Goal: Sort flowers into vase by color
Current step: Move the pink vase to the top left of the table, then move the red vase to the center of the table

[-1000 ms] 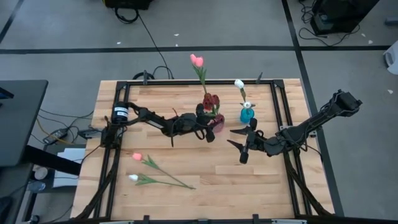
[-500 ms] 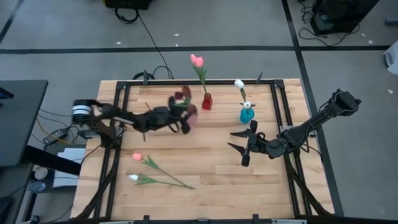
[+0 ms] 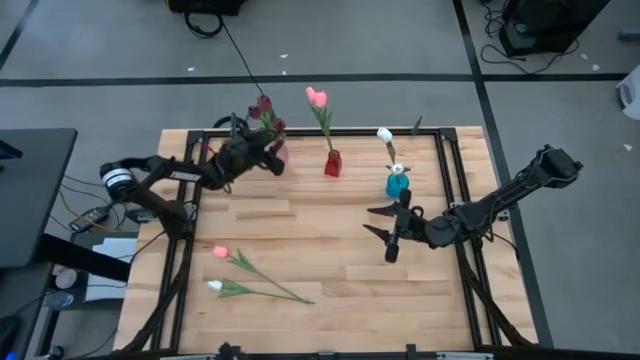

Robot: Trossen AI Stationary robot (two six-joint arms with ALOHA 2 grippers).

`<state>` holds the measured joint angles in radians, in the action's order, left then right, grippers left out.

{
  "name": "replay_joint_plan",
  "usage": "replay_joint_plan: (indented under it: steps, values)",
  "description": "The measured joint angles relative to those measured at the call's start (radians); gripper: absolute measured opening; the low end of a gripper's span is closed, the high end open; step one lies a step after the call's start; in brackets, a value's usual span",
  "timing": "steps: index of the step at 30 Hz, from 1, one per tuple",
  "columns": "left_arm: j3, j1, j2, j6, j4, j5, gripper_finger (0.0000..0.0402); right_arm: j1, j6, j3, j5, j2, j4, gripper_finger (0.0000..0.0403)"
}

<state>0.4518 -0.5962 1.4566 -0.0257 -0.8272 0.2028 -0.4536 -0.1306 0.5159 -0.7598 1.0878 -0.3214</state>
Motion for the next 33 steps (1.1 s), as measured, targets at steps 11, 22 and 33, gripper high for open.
replay_joint_plan:
  steps: [11, 22, 33]
  values:
    - [0.008, -0.091, 0.052, 0.053, 0.039, -0.12, 0.0143, 0.012, 0.025, 0.0, 0.02, 0.0, 0.006, 0.021]
    - [-0.005, -0.058, -0.074, -0.012, 0.138, -0.127, 0.0223, 0.002, 0.003, 0.0, 0.021, 0.0, 0.009, 0.021]
    - [-0.193, -0.018, -0.287, -0.005, 0.131, -0.041, 0.0224, -0.002, -0.031, 0.0, 0.021, 0.0, 0.028, 0.021]
